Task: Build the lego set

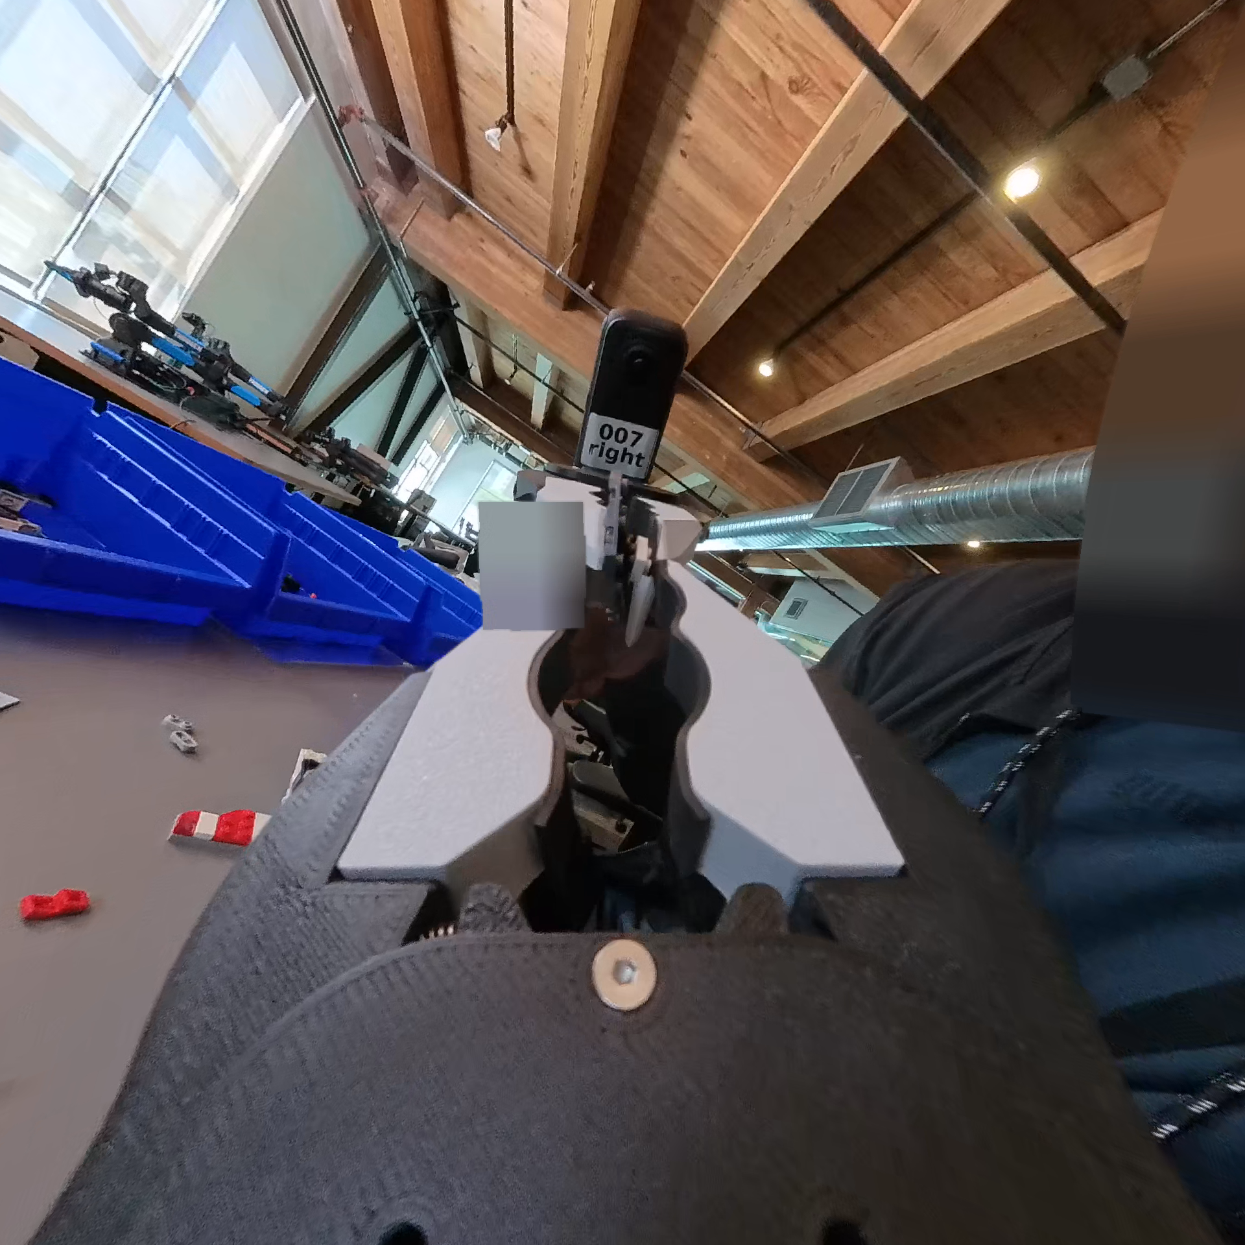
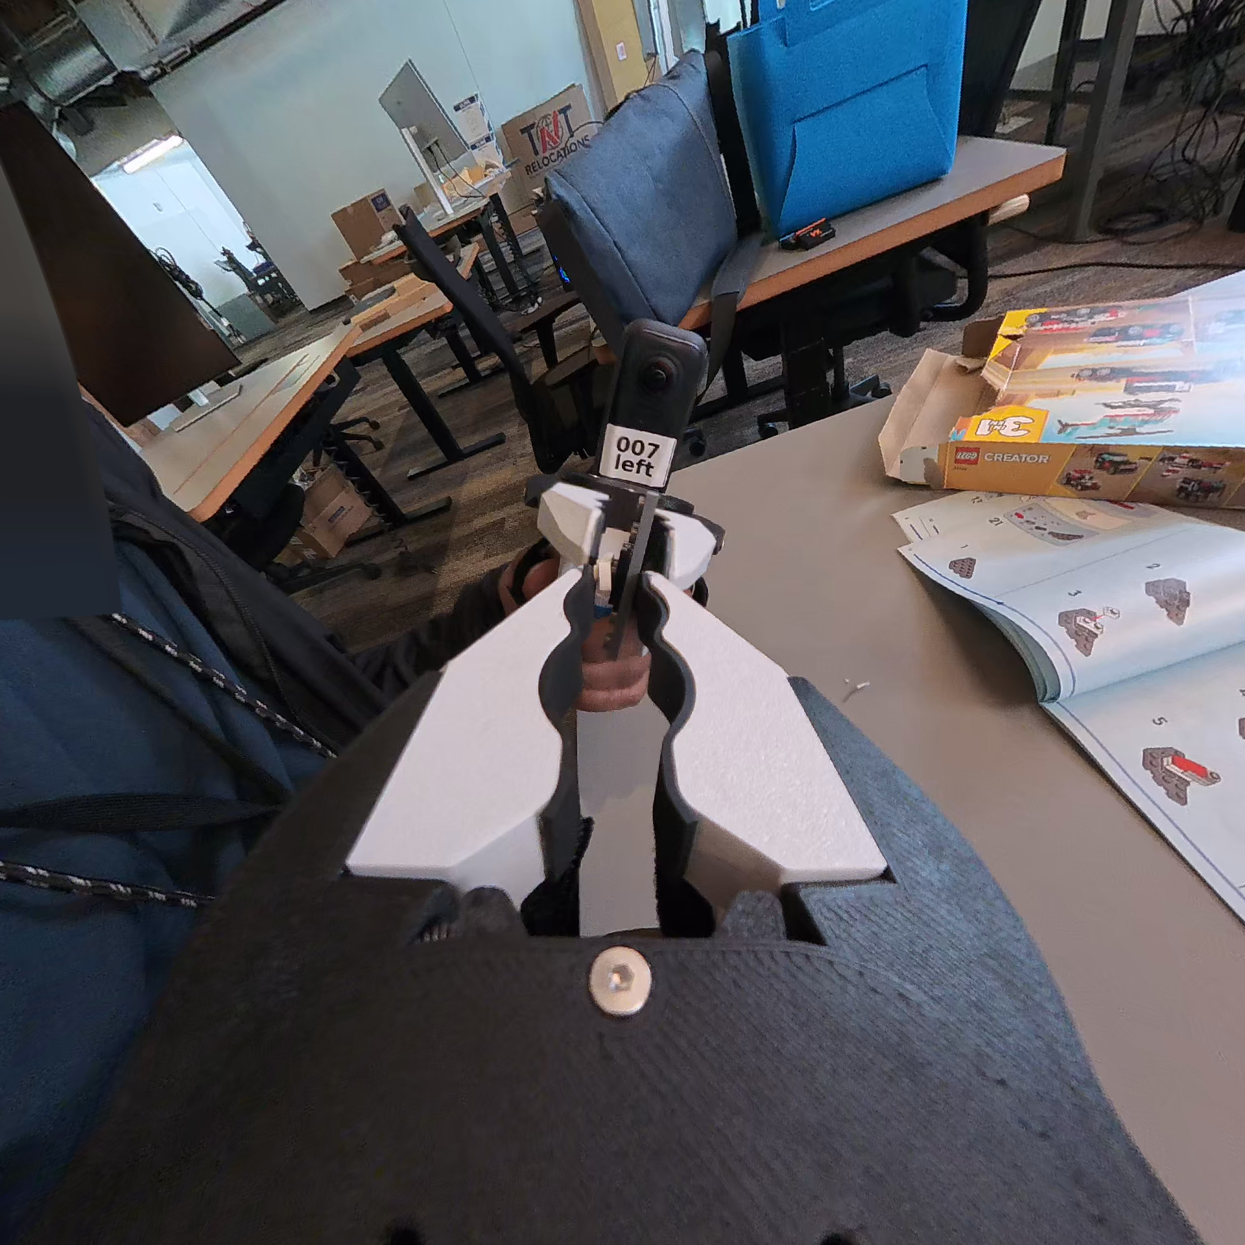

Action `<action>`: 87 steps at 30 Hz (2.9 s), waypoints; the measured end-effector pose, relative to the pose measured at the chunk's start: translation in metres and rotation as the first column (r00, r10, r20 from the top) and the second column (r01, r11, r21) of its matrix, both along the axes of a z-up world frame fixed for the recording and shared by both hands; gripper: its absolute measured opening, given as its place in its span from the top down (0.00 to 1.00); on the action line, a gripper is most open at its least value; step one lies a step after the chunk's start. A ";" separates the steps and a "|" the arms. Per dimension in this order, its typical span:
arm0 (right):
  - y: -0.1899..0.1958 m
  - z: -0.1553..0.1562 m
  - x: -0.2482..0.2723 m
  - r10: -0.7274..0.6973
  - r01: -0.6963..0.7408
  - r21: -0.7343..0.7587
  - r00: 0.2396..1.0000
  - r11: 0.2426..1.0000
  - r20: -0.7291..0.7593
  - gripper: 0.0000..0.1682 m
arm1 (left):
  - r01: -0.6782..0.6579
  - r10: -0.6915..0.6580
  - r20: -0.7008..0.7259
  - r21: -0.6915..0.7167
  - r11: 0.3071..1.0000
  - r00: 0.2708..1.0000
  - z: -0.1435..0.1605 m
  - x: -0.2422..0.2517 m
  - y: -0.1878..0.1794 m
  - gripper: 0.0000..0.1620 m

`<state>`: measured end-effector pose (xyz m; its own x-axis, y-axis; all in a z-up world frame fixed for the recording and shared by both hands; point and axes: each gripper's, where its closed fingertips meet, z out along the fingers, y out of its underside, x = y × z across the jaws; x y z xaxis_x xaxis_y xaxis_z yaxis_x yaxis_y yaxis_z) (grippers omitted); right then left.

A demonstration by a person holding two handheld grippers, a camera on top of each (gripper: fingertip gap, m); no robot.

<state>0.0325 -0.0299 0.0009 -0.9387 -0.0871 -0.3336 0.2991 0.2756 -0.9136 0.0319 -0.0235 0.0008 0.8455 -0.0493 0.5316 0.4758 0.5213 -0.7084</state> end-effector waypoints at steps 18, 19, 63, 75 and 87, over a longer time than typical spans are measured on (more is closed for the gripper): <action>0.000 -0.002 -0.001 -0.006 0.006 0.011 0.998 1.000 -0.062 0.93 | -0.007 0.006 0.007 0.015 1.000 1.000 0.001 -0.002 -0.003 0.91; 0.000 -0.002 -0.002 -0.007 0.008 0.011 0.998 1.000 -0.062 0.93 | -0.007 0.007 0.008 0.014 1.000 1.000 0.000 -0.002 -0.003 0.91; 0.003 -0.010 0.005 0.030 -0.030 0.033 0.999 0.999 0.016 0.93 | -0.004 0.001 -0.032 -0.094 0.996 0.999 -0.009 0.004 0.005 0.94; 0.002 -0.006 -0.004 -0.016 0.016 0.014 1.000 1.000 0.012 0.93 | -0.002 0.003 0.023 -0.019 1.000 1.000 -0.004 -0.003 0.000 0.90; 0.000 0.001 0.005 0.018 -0.018 -0.023 1.000 1.000 -0.013 0.93 | 0.000 -0.003 -0.054 -0.052 0.999 0.999 -0.001 0.007 0.005 0.93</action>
<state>0.0371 -0.0295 0.0016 -0.9411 -0.1113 -0.3194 0.2827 0.2595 -0.9234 0.0386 -0.0188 -0.0002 0.8730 -0.0240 0.4872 0.4369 0.4822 -0.7593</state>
